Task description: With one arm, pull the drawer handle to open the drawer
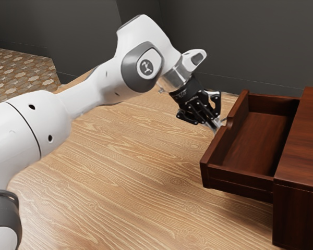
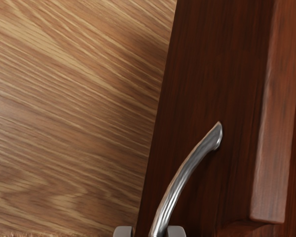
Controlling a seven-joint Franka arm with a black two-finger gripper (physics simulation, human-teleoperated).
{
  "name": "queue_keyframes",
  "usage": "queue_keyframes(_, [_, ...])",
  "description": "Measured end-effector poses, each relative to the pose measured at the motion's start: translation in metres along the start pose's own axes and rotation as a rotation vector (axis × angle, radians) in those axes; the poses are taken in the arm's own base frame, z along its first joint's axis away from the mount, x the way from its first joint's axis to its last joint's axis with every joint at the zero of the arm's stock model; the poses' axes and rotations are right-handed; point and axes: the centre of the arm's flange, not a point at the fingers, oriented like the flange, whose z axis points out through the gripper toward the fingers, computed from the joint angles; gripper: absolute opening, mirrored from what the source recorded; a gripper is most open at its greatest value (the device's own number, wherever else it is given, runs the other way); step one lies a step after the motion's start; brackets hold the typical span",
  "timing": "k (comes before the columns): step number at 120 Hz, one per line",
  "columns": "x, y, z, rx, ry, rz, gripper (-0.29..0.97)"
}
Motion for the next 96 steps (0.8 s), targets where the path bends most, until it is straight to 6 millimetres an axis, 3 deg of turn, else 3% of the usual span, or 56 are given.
queue_keyframes(46, [0.001,-0.023,-0.017,0.019,0.015,-0.038,0.0])
queue_keyframes(54, [-0.004,-0.017,-0.041,0.003,0.04,-0.027,0.04])
queue_keyframes(68, [-0.017,-0.004,-0.093,-0.034,0.096,0.0,0.29])
queue_keyframes(85, [-0.026,-0.017,-0.16,0.068,0.159,0.021,0.48])
queue_keyframes(96, [-0.037,-0.024,-0.175,0.162,0.131,0.025,0.55])
